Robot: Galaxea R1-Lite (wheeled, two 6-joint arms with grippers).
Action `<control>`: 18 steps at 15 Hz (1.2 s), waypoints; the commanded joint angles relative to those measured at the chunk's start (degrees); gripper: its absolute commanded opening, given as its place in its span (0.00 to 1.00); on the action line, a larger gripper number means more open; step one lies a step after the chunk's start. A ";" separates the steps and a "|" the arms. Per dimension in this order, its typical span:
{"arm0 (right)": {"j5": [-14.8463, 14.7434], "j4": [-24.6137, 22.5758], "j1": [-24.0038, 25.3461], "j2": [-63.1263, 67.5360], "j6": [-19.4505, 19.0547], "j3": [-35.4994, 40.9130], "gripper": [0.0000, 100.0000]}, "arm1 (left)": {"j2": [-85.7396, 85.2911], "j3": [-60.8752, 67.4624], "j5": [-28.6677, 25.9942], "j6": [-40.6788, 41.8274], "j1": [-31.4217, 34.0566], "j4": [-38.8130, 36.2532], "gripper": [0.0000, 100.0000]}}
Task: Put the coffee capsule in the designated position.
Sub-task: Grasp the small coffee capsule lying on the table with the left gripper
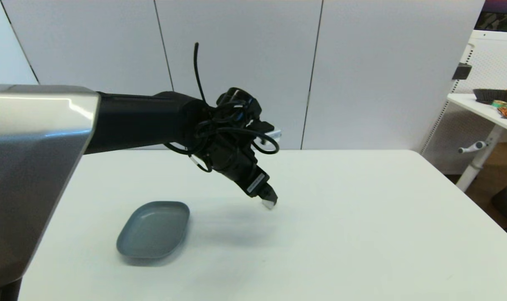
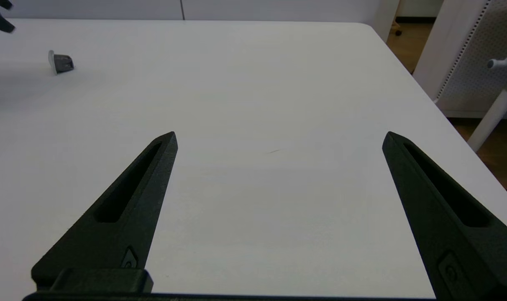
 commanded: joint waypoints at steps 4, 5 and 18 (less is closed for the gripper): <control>0.04 0.00 0.00 0.07 -0.05 0.00 1.00 | 6.30 -5.16 1.64 -1.04 -1.12 4.04 1.00; 0.04 0.00 0.00 0.07 -0.05 0.00 1.00 | 6.48 -5.16 1.81 -1.30 -1.12 4.04 1.00; 0.04 0.00 0.00 0.07 -0.05 0.00 1.00 | 10.43 -5.16 4.19 -2.27 -1.64 -2.21 1.00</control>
